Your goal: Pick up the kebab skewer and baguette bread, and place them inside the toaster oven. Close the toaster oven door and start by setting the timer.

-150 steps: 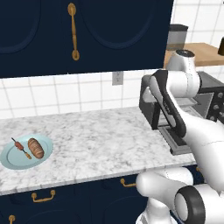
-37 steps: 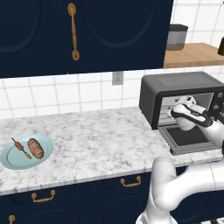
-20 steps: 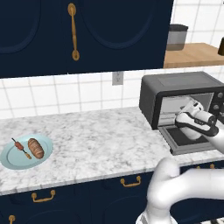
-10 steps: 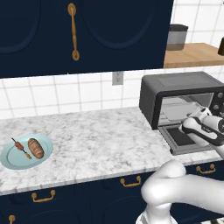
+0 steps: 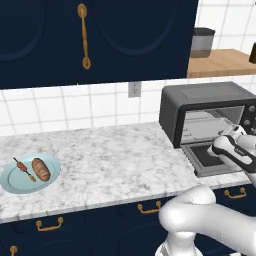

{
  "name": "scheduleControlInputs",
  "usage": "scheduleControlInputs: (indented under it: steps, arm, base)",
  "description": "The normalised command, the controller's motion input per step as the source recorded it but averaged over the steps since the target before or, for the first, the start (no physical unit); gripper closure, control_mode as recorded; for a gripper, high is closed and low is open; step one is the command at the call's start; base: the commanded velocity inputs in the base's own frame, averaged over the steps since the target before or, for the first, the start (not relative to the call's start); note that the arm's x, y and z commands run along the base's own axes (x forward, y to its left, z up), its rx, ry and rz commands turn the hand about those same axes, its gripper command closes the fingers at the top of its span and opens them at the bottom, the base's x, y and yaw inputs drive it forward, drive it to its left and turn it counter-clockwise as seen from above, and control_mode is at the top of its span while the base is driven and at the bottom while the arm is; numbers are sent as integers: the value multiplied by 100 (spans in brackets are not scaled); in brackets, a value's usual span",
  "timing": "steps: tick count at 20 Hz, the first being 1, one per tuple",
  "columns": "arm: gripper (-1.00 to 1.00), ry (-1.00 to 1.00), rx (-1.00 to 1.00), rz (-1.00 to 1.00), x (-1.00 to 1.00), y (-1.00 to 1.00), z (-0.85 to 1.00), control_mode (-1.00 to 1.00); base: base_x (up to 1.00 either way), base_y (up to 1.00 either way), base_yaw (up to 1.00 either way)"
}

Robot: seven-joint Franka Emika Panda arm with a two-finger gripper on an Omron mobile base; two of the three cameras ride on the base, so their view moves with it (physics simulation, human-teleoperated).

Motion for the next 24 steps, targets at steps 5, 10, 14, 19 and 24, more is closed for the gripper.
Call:
scheduleControlInputs:
  steps: [5,10,14,19,24]
  arm:
    - [-100,5,3,1,-42,-18,39,-100]
    - [-100,15,5,2,-79,-5,65,-100]
    - [-100,24,7,-1,-81,51,70,-100]
    - [-100,19,1,-12,-38,100,39,-100]
    - [-100,10,0,-12,-40,100,7,-100]
  base:
    - [0,0,0]
    - [0,0,0]
    - [0,0,0]
    - [0,0,0]
    - [0,0,0]
